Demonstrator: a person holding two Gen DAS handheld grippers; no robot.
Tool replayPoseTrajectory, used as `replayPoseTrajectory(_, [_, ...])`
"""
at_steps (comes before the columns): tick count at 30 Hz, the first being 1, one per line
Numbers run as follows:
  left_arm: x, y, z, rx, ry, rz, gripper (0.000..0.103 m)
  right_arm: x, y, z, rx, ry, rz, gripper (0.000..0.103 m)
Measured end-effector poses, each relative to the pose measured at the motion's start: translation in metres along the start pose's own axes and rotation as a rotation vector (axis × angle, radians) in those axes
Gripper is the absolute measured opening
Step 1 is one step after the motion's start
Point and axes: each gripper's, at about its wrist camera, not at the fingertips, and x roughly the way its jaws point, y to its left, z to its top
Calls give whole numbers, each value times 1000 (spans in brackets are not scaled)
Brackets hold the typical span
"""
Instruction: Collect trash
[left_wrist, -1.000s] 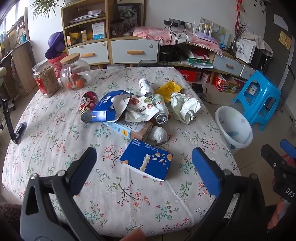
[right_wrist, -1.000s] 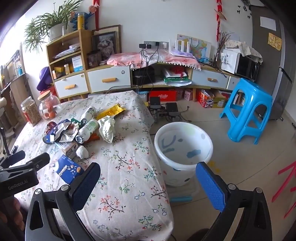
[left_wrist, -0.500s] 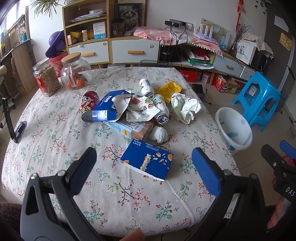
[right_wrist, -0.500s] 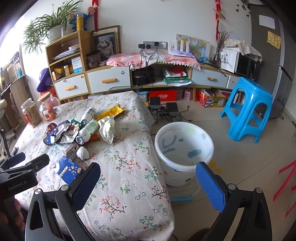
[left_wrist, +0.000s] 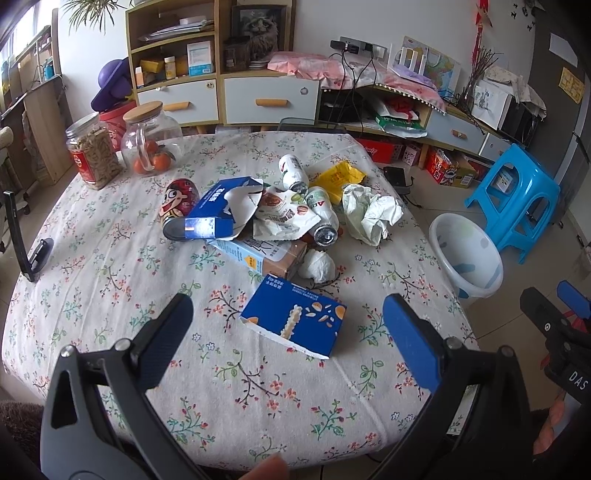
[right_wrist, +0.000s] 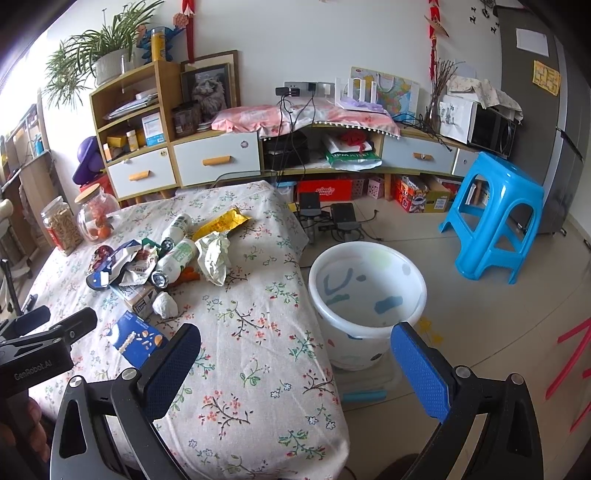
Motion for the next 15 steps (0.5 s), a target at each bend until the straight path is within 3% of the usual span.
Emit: replayPoseTrajectory(15, [0,1,-2,-3,2,0,102,0,-1,0,4,0,2,103])
